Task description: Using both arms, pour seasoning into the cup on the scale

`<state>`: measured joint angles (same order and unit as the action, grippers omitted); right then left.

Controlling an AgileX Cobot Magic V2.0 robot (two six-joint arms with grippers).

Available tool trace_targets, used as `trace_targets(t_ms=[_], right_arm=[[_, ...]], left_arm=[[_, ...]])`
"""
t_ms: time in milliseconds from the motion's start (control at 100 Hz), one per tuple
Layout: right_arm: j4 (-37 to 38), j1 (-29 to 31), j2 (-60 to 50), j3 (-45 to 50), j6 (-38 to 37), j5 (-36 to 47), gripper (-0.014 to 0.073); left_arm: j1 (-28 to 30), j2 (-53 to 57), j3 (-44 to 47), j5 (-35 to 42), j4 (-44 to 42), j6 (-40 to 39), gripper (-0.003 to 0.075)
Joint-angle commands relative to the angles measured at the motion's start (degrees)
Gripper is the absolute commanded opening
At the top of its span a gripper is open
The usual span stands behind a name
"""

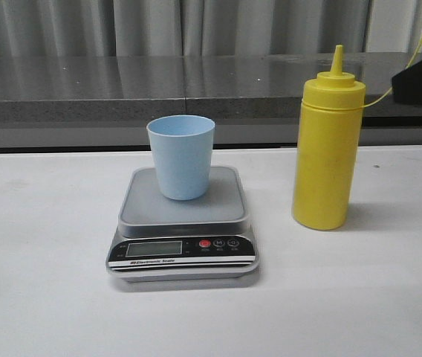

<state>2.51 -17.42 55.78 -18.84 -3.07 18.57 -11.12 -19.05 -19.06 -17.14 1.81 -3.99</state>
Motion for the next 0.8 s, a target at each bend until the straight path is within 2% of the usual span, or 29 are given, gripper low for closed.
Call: trace_targets(t_ms=[0,320,460,650,790], right_arm=[[-0.21,1.08,-6.1,-1.14,0.37,-1.93,0.0646],[-0.21,10.24,-22.0,-1.14,0.37,-11.87,0.0646],[-0.21,10.47,-27.23,-1.14,0.37,-14.47,0.0645],[-0.21,10.47,-33.21,-1.14,0.37,-24.35,0.0645],[-0.21,10.47,-36.36,-1.14,0.37,-28.73,0.0645]], left_arm=[[0.09,-0.44,-1.5,4.56,0.26,-0.39,-0.002],[0.09,-0.44,-1.5,4.56,0.26,-0.39,-0.002],[0.09,-0.44,-1.5,4.56,0.26,-0.39,-0.002],[0.09,-0.44,-1.5,4.56,0.26,-0.39,-0.002],[0.09,-0.44,-1.5,4.56,0.26,-0.39,-0.002]])
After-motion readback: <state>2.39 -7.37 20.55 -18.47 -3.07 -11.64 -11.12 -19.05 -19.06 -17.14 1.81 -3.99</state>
